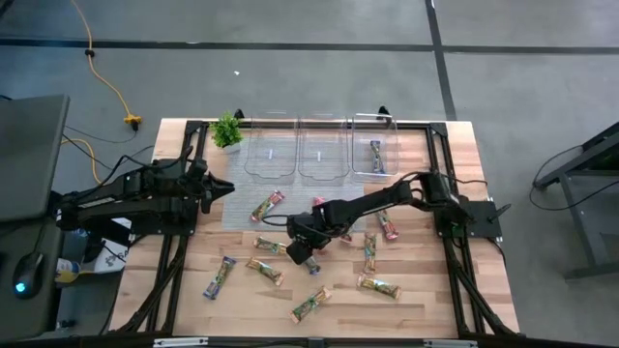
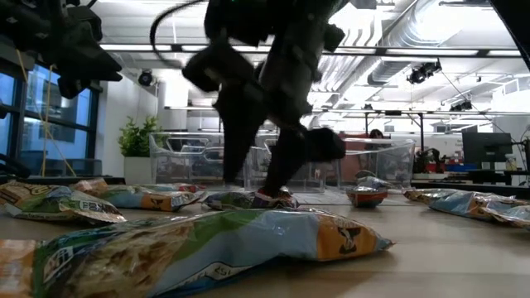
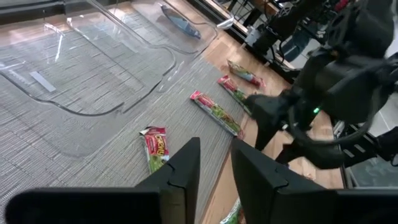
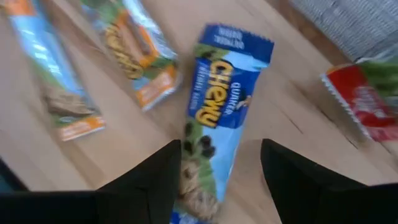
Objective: Pick and place Granola Bars by type
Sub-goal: Put the blue granola bar into the right transparent bin
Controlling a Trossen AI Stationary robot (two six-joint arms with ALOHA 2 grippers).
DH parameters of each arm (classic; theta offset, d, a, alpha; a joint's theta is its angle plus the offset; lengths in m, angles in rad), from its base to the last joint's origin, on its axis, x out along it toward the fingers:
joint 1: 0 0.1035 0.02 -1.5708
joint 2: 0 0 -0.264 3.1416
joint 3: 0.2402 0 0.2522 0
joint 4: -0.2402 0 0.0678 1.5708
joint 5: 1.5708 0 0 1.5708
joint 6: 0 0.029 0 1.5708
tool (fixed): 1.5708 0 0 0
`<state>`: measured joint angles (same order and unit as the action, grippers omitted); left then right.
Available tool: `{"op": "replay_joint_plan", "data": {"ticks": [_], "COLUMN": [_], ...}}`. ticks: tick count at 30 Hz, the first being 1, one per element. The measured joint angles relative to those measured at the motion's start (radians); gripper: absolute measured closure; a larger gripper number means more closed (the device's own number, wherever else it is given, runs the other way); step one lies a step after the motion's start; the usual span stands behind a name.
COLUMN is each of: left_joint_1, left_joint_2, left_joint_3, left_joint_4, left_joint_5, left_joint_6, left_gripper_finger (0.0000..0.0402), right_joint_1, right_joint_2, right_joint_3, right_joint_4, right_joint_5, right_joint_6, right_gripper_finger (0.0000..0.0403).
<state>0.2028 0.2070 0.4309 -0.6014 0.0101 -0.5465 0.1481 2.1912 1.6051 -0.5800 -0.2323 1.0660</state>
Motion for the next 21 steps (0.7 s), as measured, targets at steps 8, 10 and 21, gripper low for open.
{"op": "replay_joint_plan", "data": {"ticks": [8,10,21], "left_joint_1": [0.0,0.0,0.0], "left_joint_2": [0.0,0.0,0.0], "left_joint_3": [0.0,0.0,0.0], "left_joint_4": [-0.001,-0.001,-0.003], "left_joint_5": [-0.009,-0.013,-0.024], "left_joint_6": [0.0,0.0,0.0], "left_gripper_finger": [0.0291,0.029,0.029], "right_joint_1": [0.013,0.013,0.048], "right_joint_2": [0.038,0.039,0.043], "right_joint_3": [0.004,0.004,0.003], "right_joint_4": [0.065,0.073,0.084], "right_joint_5": [-0.044,-0.048,0.019], "right_joint_6": [0.031,0.043,0.058], "right_gripper_finger": [0.0197,0.0197,0.0197]}}
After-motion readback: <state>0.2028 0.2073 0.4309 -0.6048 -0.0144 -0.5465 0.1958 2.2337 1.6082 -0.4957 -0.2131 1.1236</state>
